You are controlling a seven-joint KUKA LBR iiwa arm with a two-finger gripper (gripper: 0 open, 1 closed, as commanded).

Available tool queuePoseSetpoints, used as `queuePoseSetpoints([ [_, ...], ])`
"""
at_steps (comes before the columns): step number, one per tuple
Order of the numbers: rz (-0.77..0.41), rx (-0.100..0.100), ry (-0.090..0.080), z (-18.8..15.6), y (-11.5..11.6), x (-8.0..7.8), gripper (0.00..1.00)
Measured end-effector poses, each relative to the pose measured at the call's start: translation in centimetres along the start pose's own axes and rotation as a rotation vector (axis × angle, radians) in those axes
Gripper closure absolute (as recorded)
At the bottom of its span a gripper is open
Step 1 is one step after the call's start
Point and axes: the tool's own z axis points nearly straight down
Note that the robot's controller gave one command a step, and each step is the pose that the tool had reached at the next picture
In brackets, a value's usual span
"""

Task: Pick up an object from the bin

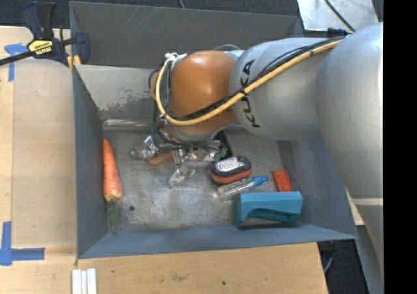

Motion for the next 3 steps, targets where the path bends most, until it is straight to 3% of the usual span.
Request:
queuePoseSetpoints([
  [2, -0.159, 0.004, -0.004, -2.3, -3.7, -2.2, 0.00],
  [3, -0.498, 0.000, -0.001, -1.3, -3.2, -1.1, 1.00],
])
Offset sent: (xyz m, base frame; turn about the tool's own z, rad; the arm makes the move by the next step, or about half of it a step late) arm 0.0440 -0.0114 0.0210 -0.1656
